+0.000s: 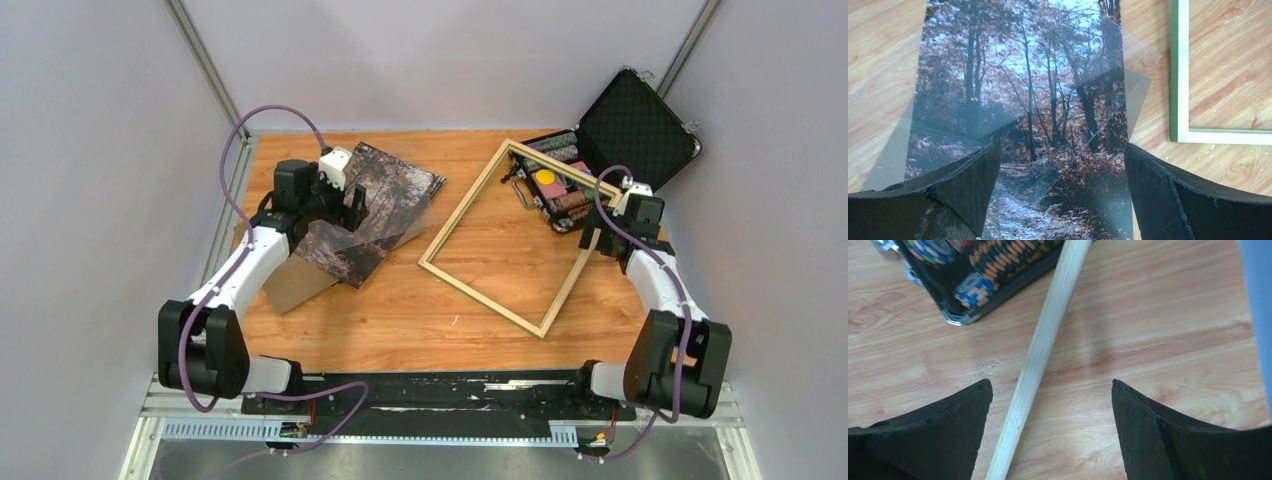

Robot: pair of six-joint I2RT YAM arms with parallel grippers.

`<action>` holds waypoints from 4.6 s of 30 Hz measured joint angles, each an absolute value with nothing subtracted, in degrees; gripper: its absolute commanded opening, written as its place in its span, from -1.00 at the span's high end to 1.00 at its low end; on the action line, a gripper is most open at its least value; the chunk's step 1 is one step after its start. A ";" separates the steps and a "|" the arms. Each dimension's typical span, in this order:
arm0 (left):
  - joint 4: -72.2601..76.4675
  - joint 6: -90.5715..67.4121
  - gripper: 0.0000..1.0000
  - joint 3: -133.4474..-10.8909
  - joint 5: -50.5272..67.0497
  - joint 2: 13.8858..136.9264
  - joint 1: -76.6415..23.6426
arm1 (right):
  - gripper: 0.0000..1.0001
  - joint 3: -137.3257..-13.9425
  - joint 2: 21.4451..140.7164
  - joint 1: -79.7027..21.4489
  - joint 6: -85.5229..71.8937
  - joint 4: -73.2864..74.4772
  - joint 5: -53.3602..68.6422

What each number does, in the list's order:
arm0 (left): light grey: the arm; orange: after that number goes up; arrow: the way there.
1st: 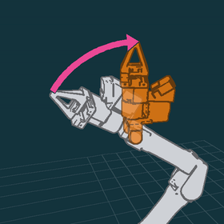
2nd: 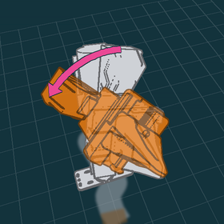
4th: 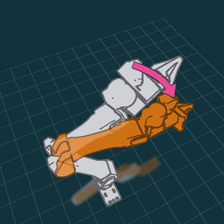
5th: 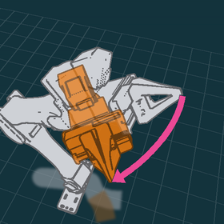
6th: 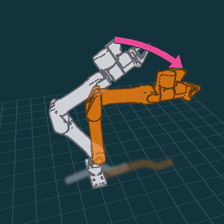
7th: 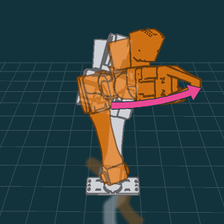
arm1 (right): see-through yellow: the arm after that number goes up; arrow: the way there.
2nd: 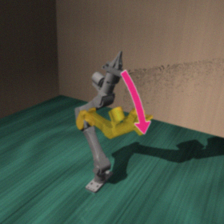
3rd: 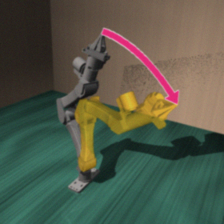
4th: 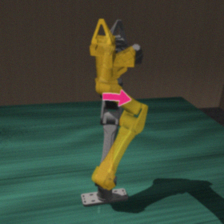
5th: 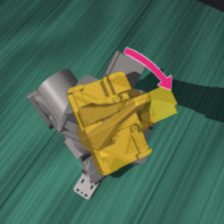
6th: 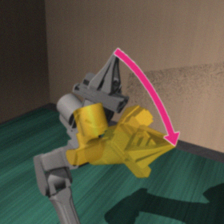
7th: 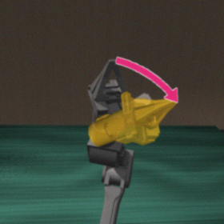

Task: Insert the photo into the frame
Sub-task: Adjust the photo frame at the center of the board.

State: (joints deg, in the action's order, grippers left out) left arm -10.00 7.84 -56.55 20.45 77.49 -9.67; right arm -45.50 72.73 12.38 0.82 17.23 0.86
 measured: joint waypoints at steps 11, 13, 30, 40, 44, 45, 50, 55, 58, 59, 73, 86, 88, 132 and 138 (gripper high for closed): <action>-9.08 8.40 -1.00 -53.89 19.38 77.47 -9.72 | -0.56 -47.64 85.49 13.58 -2.35 18.37 6.31; -8.91 8.58 -1.00 -53.87 19.35 77.47 -9.72 | -0.42 -48.80 87.48 13.58 -2.76 18.44 7.16; -7.99 13.47 -1.00 -50.26 20.38 77.45 -11.33 | 0.44 -54.17 93.69 13.37 -5.58 19.51 12.10; -8.05 13.47 -1.00 -50.26 20.21 77.25 -11.33 | 0.58 -58.89 93.69 10.26 -6.04 22.44 10.63; -8.08 13.50 -1.00 -50.26 20.18 77.17 -11.33 | 0.62 -63.86 95.00 9.23 -5.93 24.71 10.02; -8.10 13.50 -1.00 -50.26 20.16 77.08 -11.33 | 0.63 -65.06 95.64 9.04 -5.82 25.04 9.91; -7.92 13.85 -1.00 -50.15 19.81 76.14 -11.33 | 0.65 -69.10 98.19 7.64 -4.43 27.55 8.91; -7.84 14.06 -1.00 -49.41 19.38 75.44 -11.33 | 0.66 -72.44 100.82 5.26 -4.43 28.73 7.81; -7.86 14.09 -1.00 -48.95 19.16 75.33 -11.33 | 0.67 -74.04 102.37 3.18 -4.64 29.28 7.09; -7.81 14.09 -1.00 -48.80 19.11 75.31 -11.33 | 0.67 -74.59 102.96 2.35 -4.78 29.56 6.92; -7.35 14.09 -1.00 -47.86 16.93 74.41 -11.33 | 0.68 -78.15 108.03 -2.50 -6.15 29.65 5.98; -6.63 14.09 -1.00 -47.35 15.86 74.41 -11.33 | 0.66 -71.96 103.15 3.03 -5.91 26.68 5.91; -6.31 14.06 -1.00 -47.29 15.86 74.41 -11.33 | 0.52 -70.50 101.95 4.01 -5.89 26.24 5.82; -18.00 10.04 -1.00 -65.89 14.41 90.45 3.99 | -0.71 -91.96 113.43 -34.41 7.97 23.42 13.67; -20.16 9.10 -1.00 -81.65 13.32 103.35 5.17 | -0.70 -92.75 116.75 -39.35 12.34 23.94 13.52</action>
State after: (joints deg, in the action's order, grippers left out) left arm -20.16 9.10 -81.65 13.32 103.35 5.17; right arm -92.75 116.75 -39.35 12.34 23.94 13.52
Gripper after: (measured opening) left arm 0.998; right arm 0.855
